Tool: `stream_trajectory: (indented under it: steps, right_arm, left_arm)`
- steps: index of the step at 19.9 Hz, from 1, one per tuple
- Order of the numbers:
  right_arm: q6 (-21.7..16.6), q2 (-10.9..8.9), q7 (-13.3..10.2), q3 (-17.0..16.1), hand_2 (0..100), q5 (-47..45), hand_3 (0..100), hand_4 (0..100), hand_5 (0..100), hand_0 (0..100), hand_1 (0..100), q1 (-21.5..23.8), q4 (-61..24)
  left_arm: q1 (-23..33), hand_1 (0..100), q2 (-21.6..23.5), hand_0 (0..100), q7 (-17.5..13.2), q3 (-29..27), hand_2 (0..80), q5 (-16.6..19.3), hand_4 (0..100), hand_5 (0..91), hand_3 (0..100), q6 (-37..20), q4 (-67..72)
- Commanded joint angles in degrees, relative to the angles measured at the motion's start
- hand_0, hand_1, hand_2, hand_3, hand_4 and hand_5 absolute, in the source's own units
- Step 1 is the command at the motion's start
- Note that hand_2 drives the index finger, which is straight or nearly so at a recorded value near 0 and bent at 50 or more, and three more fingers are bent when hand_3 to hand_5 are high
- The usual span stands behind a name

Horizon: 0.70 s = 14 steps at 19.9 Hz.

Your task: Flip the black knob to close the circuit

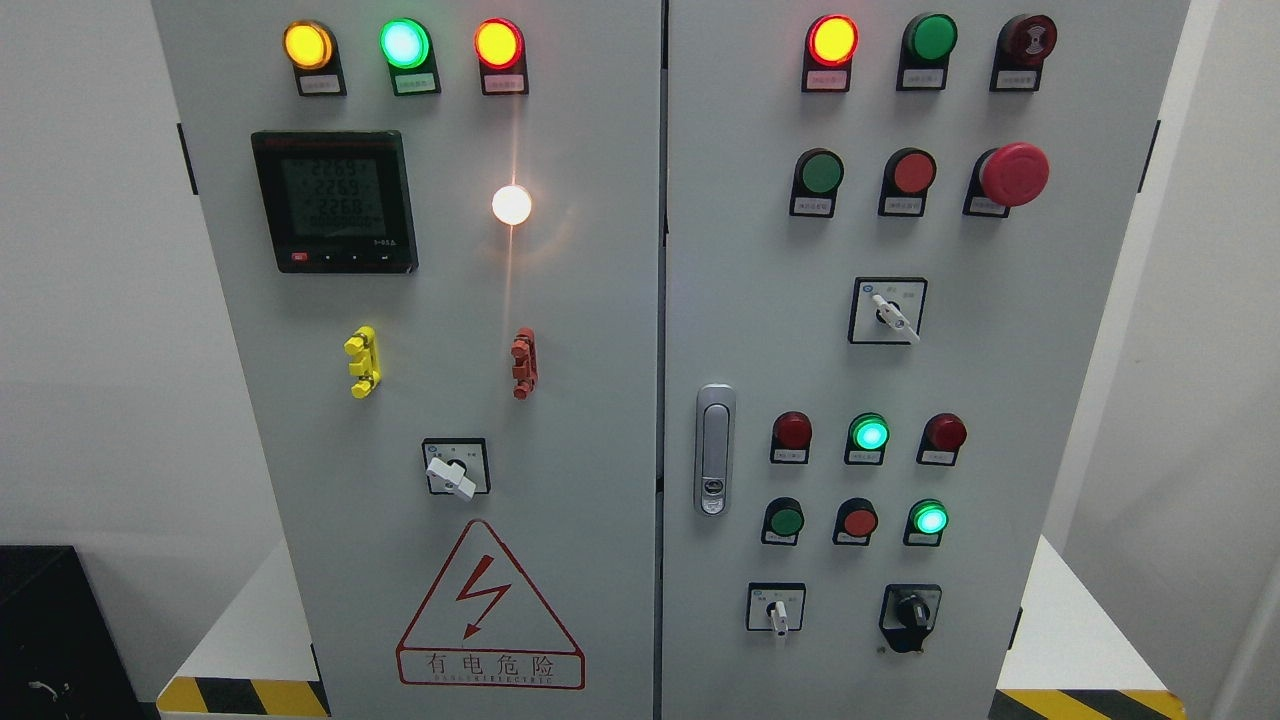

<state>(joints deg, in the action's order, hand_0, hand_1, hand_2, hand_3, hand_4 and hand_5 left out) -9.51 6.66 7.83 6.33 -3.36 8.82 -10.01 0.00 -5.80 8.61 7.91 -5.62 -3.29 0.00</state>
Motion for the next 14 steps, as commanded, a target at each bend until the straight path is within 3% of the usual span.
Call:
stream_trajectory:
  steps: [1,10,14]
  right_arm:
    - [-0.16,0.02,0.52,-0.44,0,-0.25,0,0,0,0,15,-0.21,0.52]
    - [-1.03,0.11,0.53,-0.52,0,-0.51,0,0,0,0,15,-0.21,-2.2]
    - [-1.39,0.2,-2.9,-0.08,6,2.99,12,5,0,0,15,0.32,-8.43]
  left_arm:
    - [1.32,56,0.0,12,0.0,0.0,0.0,0.0,0,0.0,0,0.04,-1.67]
    - [1.32,56,0.0,12,0.0,0.0,0.0,0.0,0,0.0,0,0.04,-1.67]
    - [1.32,56,0.0,12,0.0,0.0,0.0,0.0,0,0.0,0,0.04,-1.67]
